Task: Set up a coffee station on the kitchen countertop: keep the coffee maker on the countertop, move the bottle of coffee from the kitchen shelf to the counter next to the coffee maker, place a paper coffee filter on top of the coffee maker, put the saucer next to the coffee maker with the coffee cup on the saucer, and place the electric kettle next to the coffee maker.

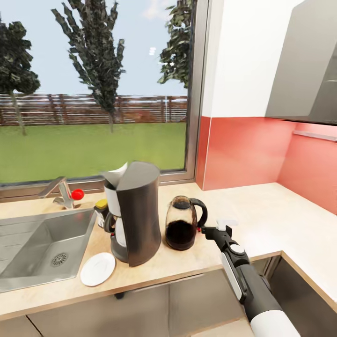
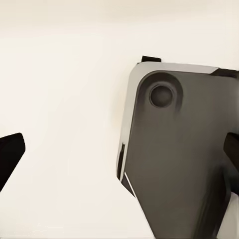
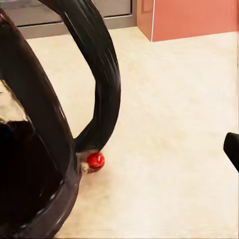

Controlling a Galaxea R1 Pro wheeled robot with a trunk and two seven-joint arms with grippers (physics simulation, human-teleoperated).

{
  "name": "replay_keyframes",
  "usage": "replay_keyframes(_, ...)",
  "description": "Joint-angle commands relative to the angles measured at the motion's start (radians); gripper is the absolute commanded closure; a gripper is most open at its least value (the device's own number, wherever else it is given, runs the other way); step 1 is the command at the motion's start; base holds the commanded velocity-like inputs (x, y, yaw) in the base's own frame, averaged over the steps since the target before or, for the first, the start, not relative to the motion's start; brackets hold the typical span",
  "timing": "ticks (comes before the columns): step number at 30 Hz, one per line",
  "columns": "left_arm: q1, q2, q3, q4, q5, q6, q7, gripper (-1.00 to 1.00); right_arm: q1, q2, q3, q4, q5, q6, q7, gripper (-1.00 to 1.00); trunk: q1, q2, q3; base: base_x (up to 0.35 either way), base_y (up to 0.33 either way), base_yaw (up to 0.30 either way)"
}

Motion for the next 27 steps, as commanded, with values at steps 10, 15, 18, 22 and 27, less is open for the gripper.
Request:
replay_keyframes(10, 0.0, 0.0, 0.009, 0.0, 0.004, -0.005, 0.0, -1.0, -0.001, 0.0, 0.002, -0.004, -0.004, 0.005, -0.006, -1.0, 0.0, -0.002, -0.002, -0.336, -0.021, 0.0)
replay_keyframes(15, 0.0, 0.001, 0.009, 0.0, 0.004, -0.006, 0.0, -1.0, -0.001, 0.0, 0.002, -0.004, -0.004, 0.005, -0.006, -1.0, 0.0, -0.002, -0.002, -0.335, -0.122, 0.0)
replay_keyframes(18, 0.0, 0.001, 0.009, 0.0, 0.004, -0.006, 0.001, -1.0, -0.001, 0.0, 0.002, -0.006, -0.005, 0.005, -0.005, -1.0, 0.0, -0.002, -0.002, -0.323, -0.152, 0.0)
replay_keyframes(22, -0.001, 0.003, 0.01, 0.0, 0.005, -0.006, 0.001, -1.0, -0.001, 0.0, 0.002, -0.01, -0.006, 0.005, -0.003, -1.0, 0.0, -0.002, -0.002, -0.313, -0.167, 0.0)
replay_keyframes(27, -0.001, 0.002, 0.011, -0.001, 0.005, -0.006, 0.001, -1.0, -0.001, 0.0, 0.007, -0.014, -0.007, 0.005, 0.002, -1.0, 0.0, -0.002, -0.002, -0.311, -0.168, 0.0)
